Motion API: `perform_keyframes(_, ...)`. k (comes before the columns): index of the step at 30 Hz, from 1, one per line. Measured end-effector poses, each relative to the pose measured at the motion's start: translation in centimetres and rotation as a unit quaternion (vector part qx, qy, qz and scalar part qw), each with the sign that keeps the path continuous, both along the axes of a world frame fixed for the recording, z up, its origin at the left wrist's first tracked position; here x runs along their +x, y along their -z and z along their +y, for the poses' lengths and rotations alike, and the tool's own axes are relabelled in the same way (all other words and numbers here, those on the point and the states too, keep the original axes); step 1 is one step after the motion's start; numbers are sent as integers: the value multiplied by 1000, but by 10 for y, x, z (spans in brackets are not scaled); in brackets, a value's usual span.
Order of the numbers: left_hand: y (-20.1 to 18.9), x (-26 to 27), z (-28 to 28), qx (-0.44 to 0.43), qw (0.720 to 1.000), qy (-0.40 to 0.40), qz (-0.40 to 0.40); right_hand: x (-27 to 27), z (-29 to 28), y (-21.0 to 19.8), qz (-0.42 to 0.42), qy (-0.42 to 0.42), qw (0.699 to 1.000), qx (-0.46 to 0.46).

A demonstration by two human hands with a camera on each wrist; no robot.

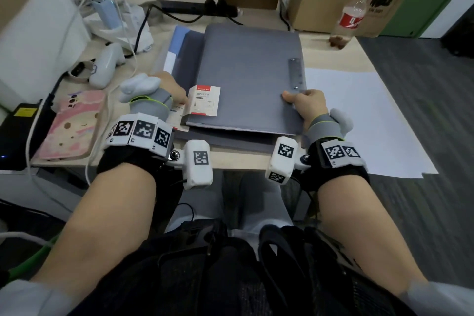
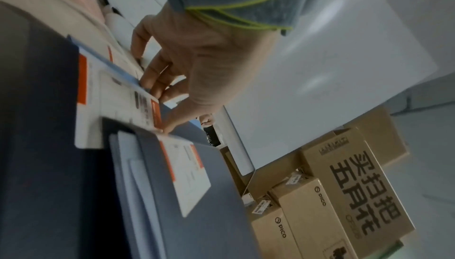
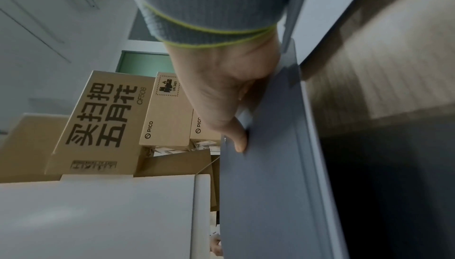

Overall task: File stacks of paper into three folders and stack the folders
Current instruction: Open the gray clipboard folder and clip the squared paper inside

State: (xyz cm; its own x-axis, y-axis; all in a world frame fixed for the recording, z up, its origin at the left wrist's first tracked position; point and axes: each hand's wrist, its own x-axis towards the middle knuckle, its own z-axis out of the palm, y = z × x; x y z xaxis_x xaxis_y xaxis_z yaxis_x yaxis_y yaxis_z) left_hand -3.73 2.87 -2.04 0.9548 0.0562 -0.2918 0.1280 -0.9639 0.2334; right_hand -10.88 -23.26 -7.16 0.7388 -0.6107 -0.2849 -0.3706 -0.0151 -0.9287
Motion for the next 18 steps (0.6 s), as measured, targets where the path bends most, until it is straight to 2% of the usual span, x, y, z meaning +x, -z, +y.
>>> perform_keyframes(3,5,11,8,-39,999,-3,32,-6,7,-7,5,-2,1000,4)
perform_keyframes(6,-5,11,11,-168,984,-51,21,-4,6,-12,-3,7,1000,0)
perform_keyframes(8,-7,15,9,-286,955,-79,8,-3,4,-18,-11,13,1000,7)
perform_keyframes(12,-16,8,6,-509,857,-67,43,3,-2,-27,-41,23,999,17)
perform_keyframes(13,-18,6,5,-542,836,-62,53,3,-3,-30,-53,25,998,19)
perform_keyframes(15,-21,4,4,-571,819,-38,43,5,-3,-37,-67,24,997,27)
perform_keyframes(18,-28,3,7,-602,798,-22,-25,5,1,-46,-89,26,994,56)
